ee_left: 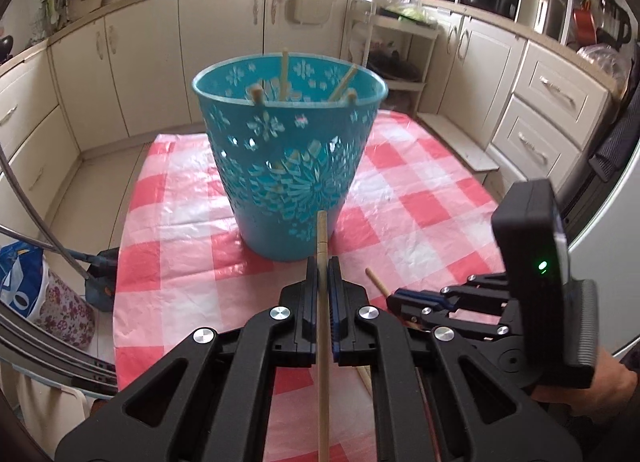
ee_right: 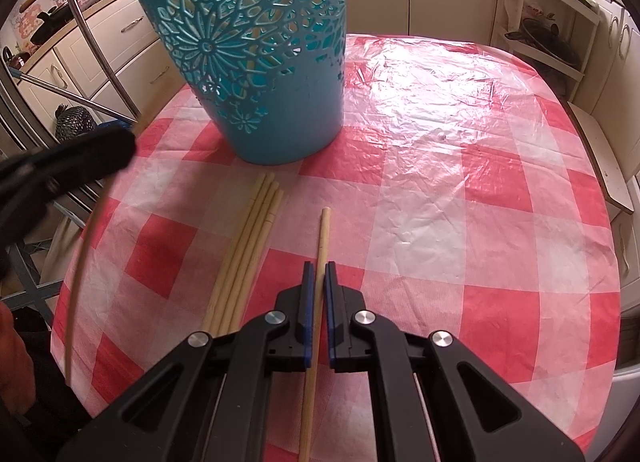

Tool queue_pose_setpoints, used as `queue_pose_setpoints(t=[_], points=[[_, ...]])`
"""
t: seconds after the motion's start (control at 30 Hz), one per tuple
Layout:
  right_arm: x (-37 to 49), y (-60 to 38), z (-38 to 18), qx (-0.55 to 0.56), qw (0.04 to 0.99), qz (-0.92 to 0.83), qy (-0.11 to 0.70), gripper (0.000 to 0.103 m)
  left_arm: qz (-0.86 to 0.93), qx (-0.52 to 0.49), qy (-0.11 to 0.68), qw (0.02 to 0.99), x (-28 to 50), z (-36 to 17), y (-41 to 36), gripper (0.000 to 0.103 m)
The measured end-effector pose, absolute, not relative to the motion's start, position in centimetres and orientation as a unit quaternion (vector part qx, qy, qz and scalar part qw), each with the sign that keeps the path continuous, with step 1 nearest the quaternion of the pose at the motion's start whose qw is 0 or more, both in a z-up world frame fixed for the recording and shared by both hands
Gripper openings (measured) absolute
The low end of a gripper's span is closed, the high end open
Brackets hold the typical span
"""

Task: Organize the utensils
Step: 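Lift the left tool's chopstick over the teal basket and release it inside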

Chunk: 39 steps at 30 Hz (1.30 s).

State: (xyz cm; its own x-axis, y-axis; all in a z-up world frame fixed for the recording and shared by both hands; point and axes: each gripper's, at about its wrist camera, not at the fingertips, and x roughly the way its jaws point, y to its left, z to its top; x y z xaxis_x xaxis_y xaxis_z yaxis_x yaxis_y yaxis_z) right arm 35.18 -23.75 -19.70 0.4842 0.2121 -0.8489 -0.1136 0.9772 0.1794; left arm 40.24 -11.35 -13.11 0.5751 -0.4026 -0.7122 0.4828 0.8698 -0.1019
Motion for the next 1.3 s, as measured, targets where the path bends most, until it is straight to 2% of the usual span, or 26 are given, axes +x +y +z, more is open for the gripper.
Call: queue_pose_setpoints(t=[0.33,0.57,0.97,1.1,1.3], points=[[35.2,-23.7,-19.7,0.050,0.860,0.094,0.499,0.006,-0.276,0.005,0.353,0.894,40.1,-9.7,-8.9,0.005],[35.1,-23.7,-19.8,0.052,0.859,0.095,0.500,0.006,-0.285,-0.035,0.277,0.917,39.7,-4.2,-6.9,0.005],[35.1,-23.8,-19.9,0.059,0.858,0.097,0.501,0.006,-0.223,-0.089,0.147,0.960,46.5,3.2,-8.9,0.005],[35.2,-23.9,-19.9,0.062,0.857,0.099,0.502,0.006,-0.188,-0.105,0.112,0.970,49.8,3.5,-10.0,0.005],[35.3,-24.0,-19.9,0.062,0.856,0.100,0.503,0.006,-0.157,-0.115,0.129,0.972,53.3,1.2,-11.4,0.005]])
